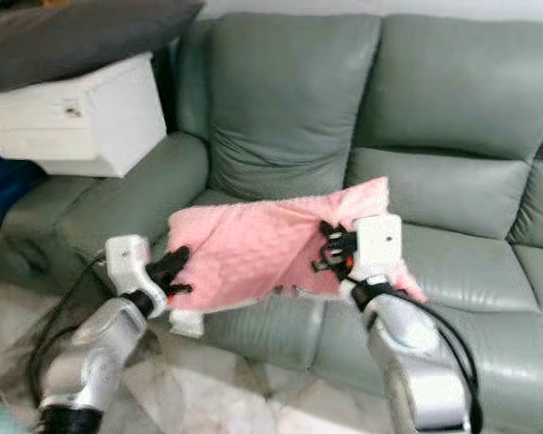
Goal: Move the pillow to the sofa
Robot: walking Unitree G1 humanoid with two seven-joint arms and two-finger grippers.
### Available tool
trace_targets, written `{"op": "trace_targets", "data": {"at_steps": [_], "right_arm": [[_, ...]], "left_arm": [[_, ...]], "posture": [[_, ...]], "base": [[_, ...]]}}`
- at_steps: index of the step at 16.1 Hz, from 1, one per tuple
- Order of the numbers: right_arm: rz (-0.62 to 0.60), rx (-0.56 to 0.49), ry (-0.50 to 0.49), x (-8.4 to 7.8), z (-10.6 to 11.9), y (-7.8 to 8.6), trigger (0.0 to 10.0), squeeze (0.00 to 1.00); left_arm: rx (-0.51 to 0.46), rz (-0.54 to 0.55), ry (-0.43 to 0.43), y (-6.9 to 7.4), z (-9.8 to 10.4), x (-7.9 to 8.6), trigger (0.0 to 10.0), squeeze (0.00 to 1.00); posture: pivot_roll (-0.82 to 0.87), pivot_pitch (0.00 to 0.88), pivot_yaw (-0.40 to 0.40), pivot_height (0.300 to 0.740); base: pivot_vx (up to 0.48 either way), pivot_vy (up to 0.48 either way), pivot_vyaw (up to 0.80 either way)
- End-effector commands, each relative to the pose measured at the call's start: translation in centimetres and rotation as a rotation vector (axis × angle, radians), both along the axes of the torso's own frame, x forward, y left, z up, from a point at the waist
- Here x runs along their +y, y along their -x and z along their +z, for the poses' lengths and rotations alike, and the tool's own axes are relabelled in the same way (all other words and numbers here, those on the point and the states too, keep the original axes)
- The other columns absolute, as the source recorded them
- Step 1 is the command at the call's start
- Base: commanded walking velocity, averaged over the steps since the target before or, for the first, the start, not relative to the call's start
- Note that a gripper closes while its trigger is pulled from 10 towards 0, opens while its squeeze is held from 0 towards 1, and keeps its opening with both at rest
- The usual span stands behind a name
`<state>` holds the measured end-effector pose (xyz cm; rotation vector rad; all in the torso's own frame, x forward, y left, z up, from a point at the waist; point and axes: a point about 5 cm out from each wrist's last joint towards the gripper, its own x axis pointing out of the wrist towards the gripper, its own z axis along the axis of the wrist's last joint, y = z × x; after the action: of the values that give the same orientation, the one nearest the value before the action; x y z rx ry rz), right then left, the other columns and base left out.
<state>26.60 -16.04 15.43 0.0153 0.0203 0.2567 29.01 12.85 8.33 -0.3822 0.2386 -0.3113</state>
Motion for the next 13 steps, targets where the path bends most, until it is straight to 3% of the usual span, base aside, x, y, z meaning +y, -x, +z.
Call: {"op": "trace_targets", "data": {"at_steps": [1, 10, 13], "right_arm": [[0.014, -0.033, -0.005, 0.36, 0.68, -0.13, 10.0, 0.0], [0.012, -0.029, -0.001, 0.29, 0.65, -0.07, 10.0, 0.0], [0.011, -0.028, 0.003, 0.23, 0.66, -0.06, 10.0, 0.0]], "left_arm": [[-0.021, 0.001, -0.007, -0.15, 0.49, 0.32, 10.0, 0.0], [-0.013, -0.007, -0.004, 0.03, 0.32, 0.17, 10.0, 0.0], [-0.001, 0.012, 0.028, -0.05, 0.24, 0.08, 10.0, 0.0]], "posture": [[-0.25, 0.0, 0.035, 0.74], [-0.25, 0.0, 0.034, 0.74], [-0.26, 0.0, 0.032, 0.74]], "base": [[0.0, -0.472, 0.0], [0.0, -0.455, 0.0], [0.0, 0.0, 0.0]]}}
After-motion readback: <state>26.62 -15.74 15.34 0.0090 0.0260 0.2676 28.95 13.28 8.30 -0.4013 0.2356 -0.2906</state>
